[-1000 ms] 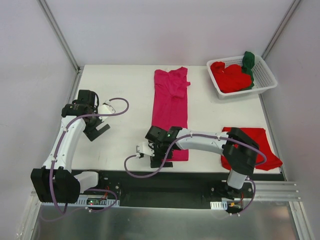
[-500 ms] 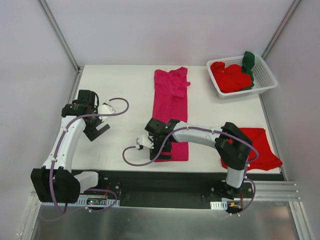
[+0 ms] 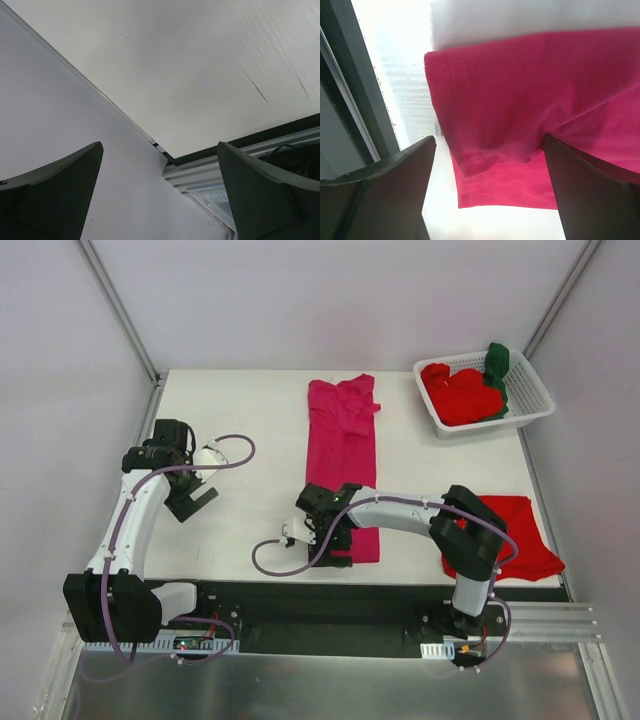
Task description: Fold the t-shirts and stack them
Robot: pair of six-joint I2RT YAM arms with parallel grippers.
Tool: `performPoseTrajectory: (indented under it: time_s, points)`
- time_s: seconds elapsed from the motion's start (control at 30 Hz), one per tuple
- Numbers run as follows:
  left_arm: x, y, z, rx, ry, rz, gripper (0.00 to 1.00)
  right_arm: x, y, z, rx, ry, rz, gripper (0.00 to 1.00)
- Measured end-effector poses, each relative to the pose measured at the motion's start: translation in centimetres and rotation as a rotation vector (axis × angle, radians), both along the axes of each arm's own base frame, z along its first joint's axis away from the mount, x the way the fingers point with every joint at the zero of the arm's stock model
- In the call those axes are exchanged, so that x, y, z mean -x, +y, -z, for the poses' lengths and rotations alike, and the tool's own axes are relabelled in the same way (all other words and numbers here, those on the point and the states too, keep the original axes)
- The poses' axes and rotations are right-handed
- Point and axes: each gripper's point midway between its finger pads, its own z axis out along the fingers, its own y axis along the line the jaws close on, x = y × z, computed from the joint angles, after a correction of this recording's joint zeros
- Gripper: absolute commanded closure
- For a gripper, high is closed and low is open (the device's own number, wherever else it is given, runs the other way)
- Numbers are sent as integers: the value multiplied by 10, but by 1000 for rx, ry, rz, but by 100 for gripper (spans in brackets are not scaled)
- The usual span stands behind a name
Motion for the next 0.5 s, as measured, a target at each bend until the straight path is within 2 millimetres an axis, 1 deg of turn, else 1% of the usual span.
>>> performPoseTrajectory:
  time_s: [0.27,0.5]
  points:
    - [-1,0,0,0,2,0,1,2,-3,-4,0,1,15,8]
    - [-2,0,-1,0,-4,0,1,4,-4,-23,-33,-22,24,8]
